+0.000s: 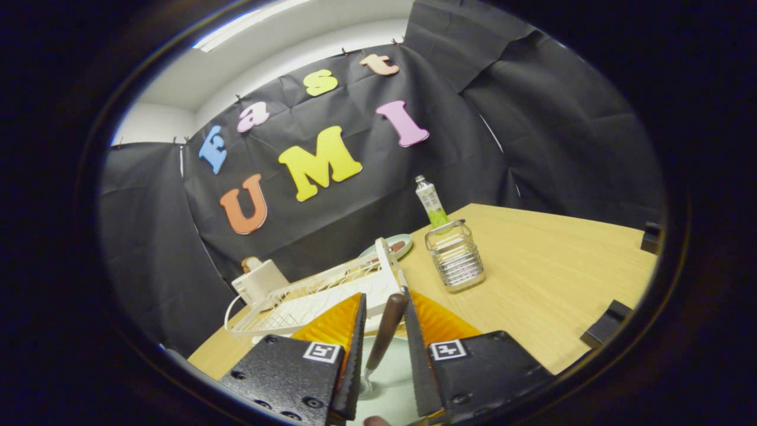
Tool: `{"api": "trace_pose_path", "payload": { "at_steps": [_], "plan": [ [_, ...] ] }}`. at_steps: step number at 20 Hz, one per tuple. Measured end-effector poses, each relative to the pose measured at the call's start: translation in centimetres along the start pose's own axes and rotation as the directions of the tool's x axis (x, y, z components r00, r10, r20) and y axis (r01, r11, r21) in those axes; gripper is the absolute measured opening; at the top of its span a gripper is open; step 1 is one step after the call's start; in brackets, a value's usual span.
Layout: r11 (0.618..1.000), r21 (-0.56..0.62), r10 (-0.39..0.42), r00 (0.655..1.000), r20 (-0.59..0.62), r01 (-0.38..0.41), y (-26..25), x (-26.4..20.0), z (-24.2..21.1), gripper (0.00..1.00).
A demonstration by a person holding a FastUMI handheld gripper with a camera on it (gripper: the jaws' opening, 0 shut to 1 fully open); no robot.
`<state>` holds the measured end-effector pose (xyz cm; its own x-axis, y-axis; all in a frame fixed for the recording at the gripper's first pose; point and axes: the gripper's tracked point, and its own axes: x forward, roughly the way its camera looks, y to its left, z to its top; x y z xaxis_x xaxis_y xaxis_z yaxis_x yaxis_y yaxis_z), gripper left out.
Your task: Take the plate from the dish rack, then take the spoon from the basket and place it into the plate.
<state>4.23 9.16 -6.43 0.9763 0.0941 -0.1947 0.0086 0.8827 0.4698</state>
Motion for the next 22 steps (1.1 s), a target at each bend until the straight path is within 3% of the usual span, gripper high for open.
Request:
{"api": "trace_pose_path", "payload": {
  "at_steps": [5, 8, 10, 13, 18, 22],
  "plan": [
    [1.0, -0.015, -0.02, 0.999, 0.031, 0.021, -1.0, -0.3, 1.5, 0.67],
    [0.997, -0.064, -0.026, 0.997, 0.067, 0.031, -1.0, -1.0, 3.0, 0.75],
    [0.991, -0.13, -0.025, 0.995, 0.097, 0.038, -0.8, -1.5, 4.5, 0.81],
    [0.963, -0.252, -0.049, 0.981, 0.19, 0.097, -1.2, -2.8, 7.9, 1.0],
    [0.922, -0.366, -0.031, 0.964, 0.264, 0.13, -0.2, -5.8, 11.7, 1.0],
    [0.925, -0.364, 0.0, 0.96, 0.281, 0.106, 0.7, -8.2, 13.0, 1.0]
  ]
}}
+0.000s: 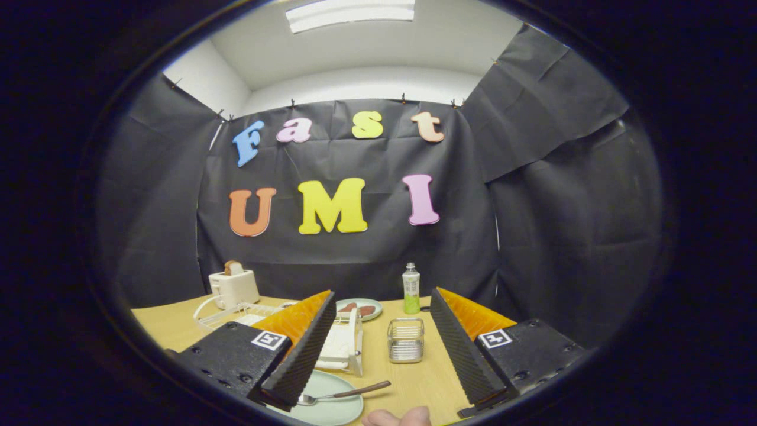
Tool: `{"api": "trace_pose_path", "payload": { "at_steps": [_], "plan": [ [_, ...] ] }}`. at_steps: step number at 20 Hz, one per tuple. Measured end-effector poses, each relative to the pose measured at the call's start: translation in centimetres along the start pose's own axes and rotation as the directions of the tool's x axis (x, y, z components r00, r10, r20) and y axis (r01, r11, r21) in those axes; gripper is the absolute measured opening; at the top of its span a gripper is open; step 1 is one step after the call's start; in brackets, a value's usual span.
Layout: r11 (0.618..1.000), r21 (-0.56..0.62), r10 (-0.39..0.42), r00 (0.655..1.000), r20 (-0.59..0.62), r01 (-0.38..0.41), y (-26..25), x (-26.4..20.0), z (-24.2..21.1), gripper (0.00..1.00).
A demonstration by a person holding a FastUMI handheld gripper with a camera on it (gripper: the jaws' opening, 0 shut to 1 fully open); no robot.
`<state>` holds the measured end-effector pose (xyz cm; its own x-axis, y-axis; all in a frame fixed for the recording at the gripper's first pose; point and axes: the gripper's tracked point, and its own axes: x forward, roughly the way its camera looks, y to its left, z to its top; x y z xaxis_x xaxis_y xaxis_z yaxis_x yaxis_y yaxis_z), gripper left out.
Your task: Take the plate from the dish rack, then take the spoon from the basket and place it into the plate.
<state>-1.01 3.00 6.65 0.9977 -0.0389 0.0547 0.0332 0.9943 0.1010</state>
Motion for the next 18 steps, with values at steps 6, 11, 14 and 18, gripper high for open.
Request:
{"api": "trace_pose_path", "payload": {
  "at_steps": [6, 11, 14, 18],
  "plan": [
    [0.998, -0.068, 0.0, 1.0, 0.023, 0.001, 0.1, -2.6, -1.1, 1.0],
    [0.999, -0.046, 0.003, 1.0, 0.0, -0.003, -0.2, -2.9, -1.9, 1.0],
    [0.999, -0.032, -0.008, 1.0, 0.0, 0.007, -0.6, -2.8, -1.9, 1.0],
    [0.999, -0.029, -0.028, 1.0, 0.003, 0.028, -1.0, -2.6, -1.7, 1.0]
  ]
}}
